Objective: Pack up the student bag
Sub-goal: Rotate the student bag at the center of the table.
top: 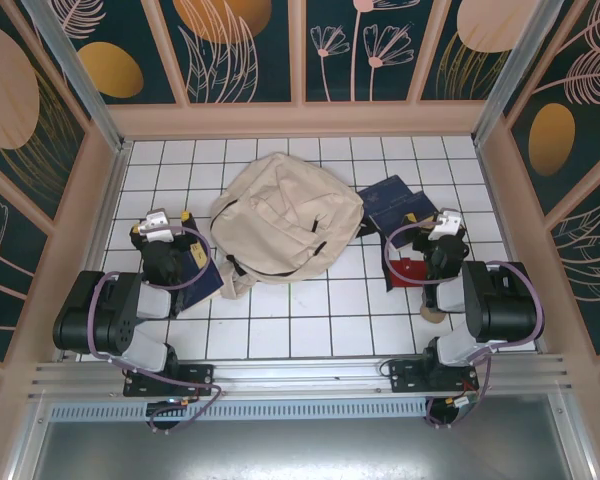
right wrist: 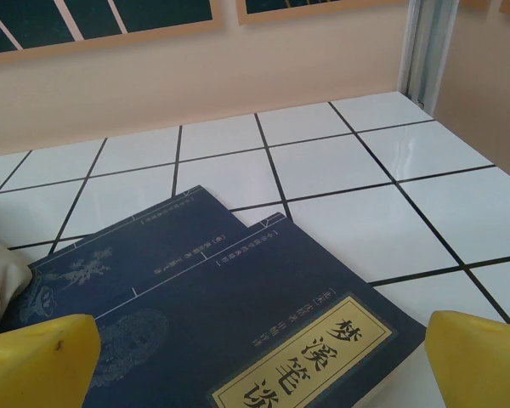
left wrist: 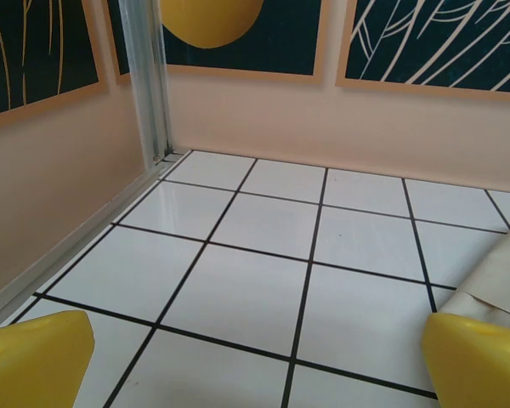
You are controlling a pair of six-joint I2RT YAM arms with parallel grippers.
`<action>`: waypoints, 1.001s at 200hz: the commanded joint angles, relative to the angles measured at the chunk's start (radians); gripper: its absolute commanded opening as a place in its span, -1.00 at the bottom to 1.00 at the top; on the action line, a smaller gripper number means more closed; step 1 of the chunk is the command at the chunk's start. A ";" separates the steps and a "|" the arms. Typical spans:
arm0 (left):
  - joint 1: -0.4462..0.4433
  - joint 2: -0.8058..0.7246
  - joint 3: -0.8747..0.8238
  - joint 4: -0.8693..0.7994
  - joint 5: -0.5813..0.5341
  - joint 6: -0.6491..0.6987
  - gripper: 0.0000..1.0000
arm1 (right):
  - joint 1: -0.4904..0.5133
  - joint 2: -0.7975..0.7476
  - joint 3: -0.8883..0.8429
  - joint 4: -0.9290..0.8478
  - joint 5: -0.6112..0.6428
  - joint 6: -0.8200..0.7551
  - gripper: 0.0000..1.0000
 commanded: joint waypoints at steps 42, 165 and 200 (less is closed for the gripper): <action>0.007 0.005 0.006 0.016 0.001 -0.002 0.98 | -0.006 -0.002 0.019 0.014 -0.026 0.005 0.98; 0.007 -0.005 -0.015 0.055 -0.023 -0.006 0.98 | 0.012 -0.047 0.026 -0.030 -0.005 -0.015 0.98; 0.008 -0.162 -0.049 -0.027 -0.071 -0.027 0.98 | 0.030 -0.230 0.112 -0.328 0.052 -0.005 0.98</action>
